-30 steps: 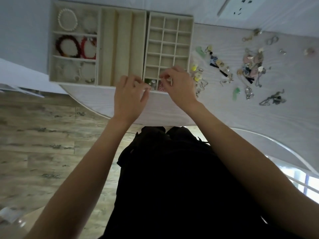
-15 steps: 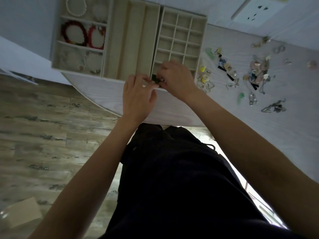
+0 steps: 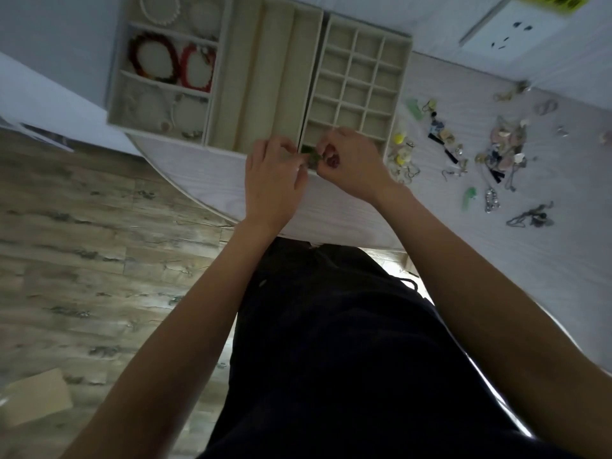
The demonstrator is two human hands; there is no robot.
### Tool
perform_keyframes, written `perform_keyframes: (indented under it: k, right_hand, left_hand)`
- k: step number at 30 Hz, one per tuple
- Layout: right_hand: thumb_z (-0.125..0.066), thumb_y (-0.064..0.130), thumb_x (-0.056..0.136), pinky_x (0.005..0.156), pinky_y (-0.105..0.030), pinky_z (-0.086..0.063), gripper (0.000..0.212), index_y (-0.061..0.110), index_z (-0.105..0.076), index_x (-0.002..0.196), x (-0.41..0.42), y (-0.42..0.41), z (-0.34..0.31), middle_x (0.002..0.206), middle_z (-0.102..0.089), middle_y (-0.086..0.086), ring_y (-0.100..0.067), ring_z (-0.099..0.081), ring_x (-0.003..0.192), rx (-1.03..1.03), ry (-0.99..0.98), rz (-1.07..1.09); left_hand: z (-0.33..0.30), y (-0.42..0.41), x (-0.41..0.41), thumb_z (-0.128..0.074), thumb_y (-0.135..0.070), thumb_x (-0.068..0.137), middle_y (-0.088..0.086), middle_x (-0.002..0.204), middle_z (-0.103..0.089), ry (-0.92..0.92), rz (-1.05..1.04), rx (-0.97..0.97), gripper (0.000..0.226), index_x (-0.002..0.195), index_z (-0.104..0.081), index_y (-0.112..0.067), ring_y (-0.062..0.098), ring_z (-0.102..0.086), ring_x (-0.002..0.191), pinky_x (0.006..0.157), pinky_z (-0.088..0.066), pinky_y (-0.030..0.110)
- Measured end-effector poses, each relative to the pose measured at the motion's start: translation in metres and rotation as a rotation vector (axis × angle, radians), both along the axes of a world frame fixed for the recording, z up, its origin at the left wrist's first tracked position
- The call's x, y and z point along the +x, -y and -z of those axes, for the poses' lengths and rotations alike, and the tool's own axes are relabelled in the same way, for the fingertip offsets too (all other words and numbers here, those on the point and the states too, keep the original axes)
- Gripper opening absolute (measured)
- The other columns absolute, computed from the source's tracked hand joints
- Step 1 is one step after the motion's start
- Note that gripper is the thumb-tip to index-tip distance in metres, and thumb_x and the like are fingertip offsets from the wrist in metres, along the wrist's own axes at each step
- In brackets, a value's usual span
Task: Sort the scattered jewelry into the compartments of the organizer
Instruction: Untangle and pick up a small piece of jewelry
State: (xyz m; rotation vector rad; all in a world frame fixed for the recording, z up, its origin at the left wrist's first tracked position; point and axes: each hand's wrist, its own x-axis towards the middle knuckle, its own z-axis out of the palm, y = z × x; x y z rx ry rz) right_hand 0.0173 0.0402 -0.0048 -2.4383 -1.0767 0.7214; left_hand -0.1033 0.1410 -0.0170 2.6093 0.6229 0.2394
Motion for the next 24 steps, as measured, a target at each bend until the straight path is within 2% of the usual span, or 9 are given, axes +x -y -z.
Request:
perform_keyframes:
  k: [4, 8, 11, 15, 19, 24]
  right_hand:
    - [-0.059, 0.016, 0.084, 0.074, -0.033, -0.046, 0.020, 0.012, -0.066, 0.102, -0.001, -0.001, 0.005, 0.097, -0.061, -0.009, -0.025, -0.058, 0.090, 0.029, 0.018, 0.023]
    - [-0.061, 0.010, 0.082, 0.077, -0.036, -0.049, 0.023, 0.009, -0.063, 0.105, -0.005, -0.004, 0.004, 0.095, -0.068, -0.005, -0.020, -0.061, 0.087, 0.104, -0.007, 0.092]
    - [-0.061, 0.007, 0.081, 0.074, -0.040, -0.050, 0.020, 0.008, -0.062, 0.102, -0.008, -0.005, 0.004, 0.092, -0.066, -0.006, -0.022, -0.061, 0.084, 0.118, 0.037, 0.095]
    - [-0.063, 0.006, 0.079, 0.064, -0.031, -0.043, 0.014, 0.003, -0.063, 0.093, -0.005, -0.002, 0.001, 0.095, -0.059, -0.013, -0.027, -0.058, 0.082, 0.114, 0.173, 0.024]
    - [-0.067, 0.008, 0.075, 0.059, -0.027, -0.036, 0.011, 0.004, -0.065, 0.086, -0.006, -0.007, -0.001, 0.087, -0.059, -0.014, -0.029, -0.058, 0.079, 0.091, 0.244, -0.063]
    - [-0.074, 0.010, 0.070, 0.053, -0.027, -0.039, 0.015, 0.002, -0.065, 0.079, -0.010, -0.015, 0.002, 0.079, -0.060, -0.014, -0.031, -0.059, 0.072, 0.024, 0.317, -0.124]
  left_hand:
    - [0.005, 0.001, 0.003, -0.057, -0.020, 0.083, 0.006, 0.099, -0.061, 0.044, -0.052, -0.088, 0.018, 0.088, -0.074, -0.016, 0.028, -0.051, 0.091, 0.079, -0.037, 0.030]
    - [0.007, 0.004, 0.005, -0.062, -0.018, 0.082, 0.005, 0.102, -0.061, 0.038, -0.086, -0.165, 0.014, 0.088, -0.074, -0.017, 0.027, -0.050, 0.094, 0.081, -0.034, 0.026]
    - [0.005, 0.006, 0.007, -0.062, -0.017, 0.081, 0.005, 0.102, -0.061, 0.037, -0.131, -0.185, 0.014, 0.088, -0.074, -0.018, 0.027, -0.051, 0.093, 0.082, -0.030, 0.022]
    - [0.001, 0.003, 0.003, -0.059, -0.018, 0.081, 0.007, 0.099, -0.060, 0.093, -0.155, -0.126, 0.014, 0.083, -0.073, -0.020, 0.026, -0.053, 0.092, 0.081, -0.032, 0.023]
    - [0.000, 0.000, -0.003, -0.060, -0.016, 0.080, 0.005, 0.105, -0.060, 0.050, -0.104, -0.024, 0.013, 0.084, -0.072, -0.021, 0.026, -0.052, 0.098, 0.081, -0.035, 0.030]
    - [0.003, 0.001, -0.004, -0.058, -0.019, 0.080, 0.003, 0.111, -0.060, 0.008, -0.060, 0.081, 0.015, 0.086, -0.071, -0.022, 0.024, -0.048, 0.103, 0.084, -0.030, 0.030]
